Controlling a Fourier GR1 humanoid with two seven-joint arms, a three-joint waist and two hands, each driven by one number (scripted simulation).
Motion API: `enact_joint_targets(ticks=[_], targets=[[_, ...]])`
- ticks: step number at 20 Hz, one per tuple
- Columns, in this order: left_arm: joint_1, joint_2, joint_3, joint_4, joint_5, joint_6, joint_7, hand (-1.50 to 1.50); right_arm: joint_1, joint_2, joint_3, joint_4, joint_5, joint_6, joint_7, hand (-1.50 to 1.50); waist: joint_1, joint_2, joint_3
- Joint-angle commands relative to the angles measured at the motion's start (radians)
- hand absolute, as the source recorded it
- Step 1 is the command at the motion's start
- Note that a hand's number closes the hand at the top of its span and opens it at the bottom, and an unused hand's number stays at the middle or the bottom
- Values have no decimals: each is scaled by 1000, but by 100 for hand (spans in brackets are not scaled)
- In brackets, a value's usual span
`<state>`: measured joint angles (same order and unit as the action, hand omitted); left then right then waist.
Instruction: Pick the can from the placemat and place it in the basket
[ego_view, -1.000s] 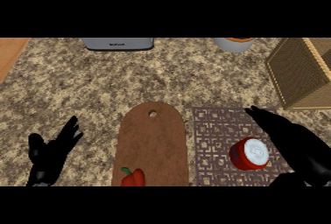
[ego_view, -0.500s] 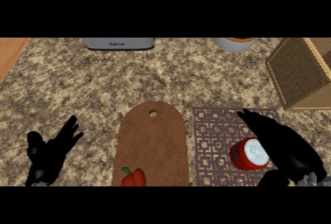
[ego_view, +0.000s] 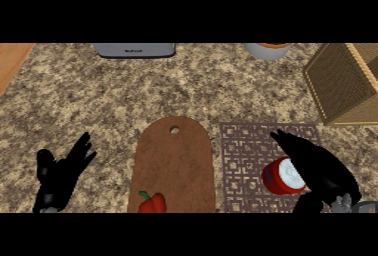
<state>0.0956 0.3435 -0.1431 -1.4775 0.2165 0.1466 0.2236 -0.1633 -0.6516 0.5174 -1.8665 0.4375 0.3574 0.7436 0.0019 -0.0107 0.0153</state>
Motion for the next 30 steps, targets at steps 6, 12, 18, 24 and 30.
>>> enact_joint_targets(ticks=[6,12,18,24,30], targets=[[41,-15,-7,20,-3,-28,61,0,-11,58,-17,58,56,14,-43,-150,2,11,-15],[4,-27,12,71,-5,-41,57,0,36,66,49,130,203,-79,-177,150,-2,12,-15],[8,-40,25,44,-13,-30,67,0,14,35,47,75,255,-22,-183,150,-5,10,-15],[52,-57,12,55,-53,-31,22,0,37,46,28,63,308,-57,-218,150,-7,9,-16],[66,-2,74,55,-9,-107,8,0,48,170,106,79,434,-103,-127,150,-1,10,-16]])
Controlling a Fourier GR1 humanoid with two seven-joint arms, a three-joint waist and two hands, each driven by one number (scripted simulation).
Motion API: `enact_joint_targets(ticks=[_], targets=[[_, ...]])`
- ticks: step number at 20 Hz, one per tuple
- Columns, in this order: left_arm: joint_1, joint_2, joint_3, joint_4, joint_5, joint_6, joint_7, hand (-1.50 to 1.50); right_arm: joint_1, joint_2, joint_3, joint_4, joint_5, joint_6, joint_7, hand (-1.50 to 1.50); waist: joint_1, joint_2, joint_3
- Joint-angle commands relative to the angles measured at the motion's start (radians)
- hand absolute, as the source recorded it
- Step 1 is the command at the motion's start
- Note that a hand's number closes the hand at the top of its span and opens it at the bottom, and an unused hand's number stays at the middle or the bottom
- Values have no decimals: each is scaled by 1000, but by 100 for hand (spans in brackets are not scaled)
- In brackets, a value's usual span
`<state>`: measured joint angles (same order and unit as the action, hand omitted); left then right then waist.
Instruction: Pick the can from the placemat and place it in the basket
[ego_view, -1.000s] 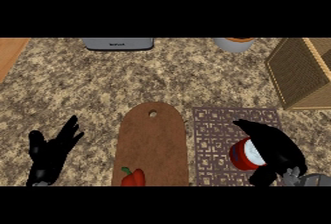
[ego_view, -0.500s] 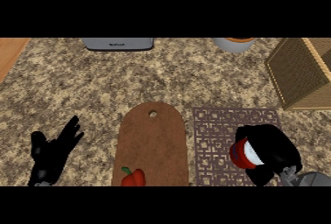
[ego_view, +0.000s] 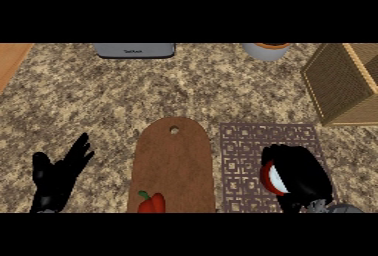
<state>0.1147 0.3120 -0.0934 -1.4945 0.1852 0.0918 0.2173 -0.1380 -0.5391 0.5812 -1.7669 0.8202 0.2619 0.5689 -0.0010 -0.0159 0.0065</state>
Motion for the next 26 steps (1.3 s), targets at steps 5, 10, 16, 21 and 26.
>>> enact_joint_targets(ticks=[5,10,16,21,26], targets=[[53,-13,4,69,-17,6,18,0,96,92,-61,-165,-18,-142,25,150,-19,13,-6],[51,-3,2,30,2,-6,60,0,30,310,-212,-320,-197,-330,16,150,-26,12,-3],[45,-20,-4,75,-30,7,29,0,-68,252,-428,-570,-302,-232,206,150,-24,13,-8],[52,-42,-16,80,-30,-7,4,0,-227,137,-674,-524,-417,-136,340,150,-10,15,-8],[39,-10,16,89,-27,-18,28,0,-380,52,-854,-370,-545,-108,361,150,-1,18,-7]])
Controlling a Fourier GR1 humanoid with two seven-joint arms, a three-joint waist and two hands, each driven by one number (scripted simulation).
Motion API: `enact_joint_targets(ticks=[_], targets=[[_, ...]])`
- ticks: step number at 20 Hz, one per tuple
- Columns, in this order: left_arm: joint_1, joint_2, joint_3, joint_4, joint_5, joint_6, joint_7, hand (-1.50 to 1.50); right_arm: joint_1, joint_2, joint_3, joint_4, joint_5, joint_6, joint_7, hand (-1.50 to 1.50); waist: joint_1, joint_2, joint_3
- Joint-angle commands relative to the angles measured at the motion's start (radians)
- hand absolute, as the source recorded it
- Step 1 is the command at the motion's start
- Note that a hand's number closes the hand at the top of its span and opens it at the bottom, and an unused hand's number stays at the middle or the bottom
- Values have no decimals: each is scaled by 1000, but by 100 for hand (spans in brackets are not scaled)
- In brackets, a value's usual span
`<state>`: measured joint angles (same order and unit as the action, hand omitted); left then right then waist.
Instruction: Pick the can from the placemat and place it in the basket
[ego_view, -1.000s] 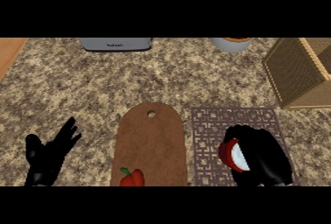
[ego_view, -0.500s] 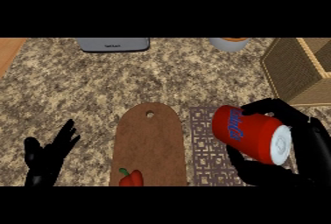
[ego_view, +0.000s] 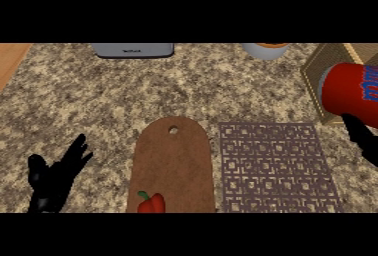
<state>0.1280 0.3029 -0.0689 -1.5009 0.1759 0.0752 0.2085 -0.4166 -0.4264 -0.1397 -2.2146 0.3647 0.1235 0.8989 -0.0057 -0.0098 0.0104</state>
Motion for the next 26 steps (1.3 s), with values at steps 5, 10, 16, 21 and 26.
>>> enact_joint_targets(ticks=[5,10,16,21,26], targets=[[24,-32,-33,85,-30,4,38,0,-236,-158,-175,290,-112,69,39,150,19,14,-12],[-11,-11,3,126,-6,-37,23,0,-283,-269,-264,492,-167,135,-94,150,15,16,-11],[49,-24,-17,72,-24,-32,20,0,-271,-267,-216,727,-54,75,-341,150,37,20,-10],[54,-56,-52,7,-55,3,64,0,-313,-240,-227,889,-63,34,-437,150,30,15,-10],[-8,-29,-13,50,-34,-18,107,0,-317,-188,-317,1056,-138,-20,-534,150,24,17,-9]])
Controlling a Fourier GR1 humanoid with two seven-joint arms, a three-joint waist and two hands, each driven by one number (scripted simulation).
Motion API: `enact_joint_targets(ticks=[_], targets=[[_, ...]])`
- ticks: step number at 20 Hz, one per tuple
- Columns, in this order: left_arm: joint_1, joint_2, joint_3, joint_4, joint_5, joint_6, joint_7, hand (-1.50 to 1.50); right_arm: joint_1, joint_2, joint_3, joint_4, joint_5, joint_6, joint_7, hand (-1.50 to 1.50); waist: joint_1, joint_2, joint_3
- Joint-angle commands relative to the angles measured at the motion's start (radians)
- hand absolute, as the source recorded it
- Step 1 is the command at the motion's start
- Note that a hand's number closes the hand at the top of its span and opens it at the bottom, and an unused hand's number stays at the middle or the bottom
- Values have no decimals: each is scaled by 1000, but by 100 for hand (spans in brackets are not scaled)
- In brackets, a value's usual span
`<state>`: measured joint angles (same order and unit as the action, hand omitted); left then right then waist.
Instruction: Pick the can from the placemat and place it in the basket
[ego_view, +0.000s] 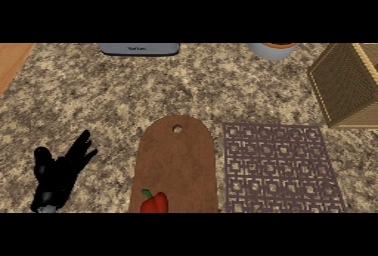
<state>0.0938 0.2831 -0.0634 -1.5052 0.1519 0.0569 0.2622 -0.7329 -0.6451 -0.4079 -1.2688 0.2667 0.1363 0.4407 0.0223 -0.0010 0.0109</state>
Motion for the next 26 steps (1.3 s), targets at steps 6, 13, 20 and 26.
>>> enact_joint_targets(ticks=[6,13,20,26], targets=[[-8,-17,9,120,-9,-21,7,0,-2,10,-66,281,-37,-44,-238,150,-8,9,-10],[33,-20,-9,72,-35,-6,33,0,53,-65,-12,380,128,-161,-276,150,-8,9,-10],[17,-21,15,113,-23,-37,-8,0,-12,-152,20,563,174,-126,-480,-150,4,12,-10],[16,-43,-7,65,-48,-9,39,0,-44,-201,-57,679,124,-138,-572,-150,2,10,-9]])
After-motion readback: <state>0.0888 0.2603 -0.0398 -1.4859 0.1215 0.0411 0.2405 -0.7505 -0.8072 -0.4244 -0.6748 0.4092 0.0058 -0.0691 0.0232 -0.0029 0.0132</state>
